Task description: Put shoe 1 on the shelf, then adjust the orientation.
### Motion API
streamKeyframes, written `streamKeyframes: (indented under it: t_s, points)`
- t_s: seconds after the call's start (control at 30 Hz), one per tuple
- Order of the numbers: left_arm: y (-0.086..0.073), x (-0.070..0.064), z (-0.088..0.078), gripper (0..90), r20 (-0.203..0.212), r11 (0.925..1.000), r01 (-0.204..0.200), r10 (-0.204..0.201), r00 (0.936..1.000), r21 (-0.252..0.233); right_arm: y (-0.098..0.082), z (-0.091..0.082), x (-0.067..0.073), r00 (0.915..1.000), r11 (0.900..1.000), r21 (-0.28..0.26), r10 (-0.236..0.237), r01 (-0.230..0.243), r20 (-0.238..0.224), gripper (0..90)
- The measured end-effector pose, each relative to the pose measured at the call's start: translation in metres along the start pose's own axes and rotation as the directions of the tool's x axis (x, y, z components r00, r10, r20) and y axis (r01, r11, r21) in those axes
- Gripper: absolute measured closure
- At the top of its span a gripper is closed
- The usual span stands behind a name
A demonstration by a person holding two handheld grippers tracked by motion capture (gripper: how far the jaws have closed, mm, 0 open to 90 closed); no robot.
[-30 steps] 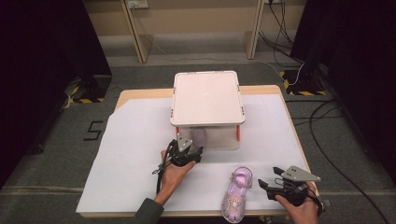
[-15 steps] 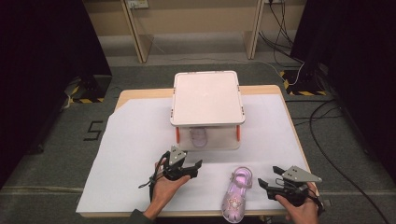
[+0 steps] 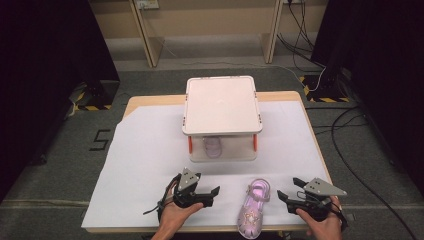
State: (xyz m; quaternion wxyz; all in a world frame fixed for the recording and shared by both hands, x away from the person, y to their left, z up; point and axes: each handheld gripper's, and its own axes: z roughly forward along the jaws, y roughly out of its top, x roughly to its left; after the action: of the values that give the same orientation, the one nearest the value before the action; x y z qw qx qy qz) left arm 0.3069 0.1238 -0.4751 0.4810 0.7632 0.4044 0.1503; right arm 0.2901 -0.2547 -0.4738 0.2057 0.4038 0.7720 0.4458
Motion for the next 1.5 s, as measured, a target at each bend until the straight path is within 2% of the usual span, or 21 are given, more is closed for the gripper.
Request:
streamKeyframes:
  t_s: [0.03,0.13,0.33,0.63,0.8,1.03,1.13,1.2,1.27,1.4,1.43,1.5]
  points:
    - [0.000,0.000,0.000,16.5,0.000,1.0000,0.000,0.000,1.0000,0.000,0.000,0.000,0.000,1.0000,1.000,0.000,0.000,0.000,0.000,25.4]
    - [-0.008,-0.014,-0.004,15.7,0.033,0.9999,-0.015,0.015,0.9994,0.004,-0.001,-0.002,-0.002,1.0000,1.000,-0.004,0.003,-0.003,0.004,25.4]
    - [-0.015,-0.027,-0.009,15.6,0.056,0.9997,-0.024,0.024,0.9981,0.008,-0.001,-0.002,0.000,1.0000,1.000,-0.003,0.001,-0.001,0.006,25.4]
    - [-0.021,-0.048,-0.017,15.6,0.118,0.9986,-0.053,0.052,0.9916,0.006,0.000,-0.001,0.000,1.0000,1.000,0.001,-0.002,0.002,0.006,25.4]
    - [-0.024,-0.056,-0.018,15.6,0.138,0.9979,-0.062,0.060,0.9886,0.014,0.000,-0.002,0.000,1.0000,1.000,-0.008,-0.003,0.003,0.004,25.5]
    - [-0.029,-0.077,-0.023,15.5,0.183,0.9970,-0.077,0.073,0.9804,0.011,0.003,-0.002,0.005,0.9995,0.999,-0.038,0.008,-0.009,-0.030,25.9]
    - [-0.028,-0.083,-0.022,15.6,0.188,0.9969,-0.079,0.078,0.9791,-0.002,0.005,-0.002,0.009,0.9993,0.999,-0.053,-0.002,0.000,-0.039,26.2]
    - [-0.027,-0.088,-0.021,15.6,0.202,0.9965,-0.083,0.082,0.9759,-0.001,0.006,-0.001,0.010,0.9993,0.999,-0.050,-0.001,-0.001,-0.039,26.2]
    - [-0.026,-0.096,-0.017,15.6,0.224,0.9956,-0.094,0.091,0.9705,0.003,0.010,0.002,0.012,0.9985,0.998,-0.060,-0.007,0.003,-0.054,26.3]
    - [-0.026,-0.100,-0.012,15.6,0.224,0.9959,-0.089,0.083,0.9710,0.018,0.015,0.008,0.014,0.9974,0.999,-0.054,-0.011,0.007,-0.071,26.2]
    - [-0.027,-0.101,-0.011,15.4,0.222,0.9948,-0.098,0.090,0.9708,0.027,0.017,0.011,0.015,0.9970,0.998,-0.053,-0.020,0.016,-0.075,26.2]
    - [-0.030,-0.106,-0.007,14.8,0.234,0.9938,-0.107,0.097,0.9673,0.031,0.023,0.020,0.019,0.9953,0.998,-0.041,-0.041,0.037,-0.088,26.2]
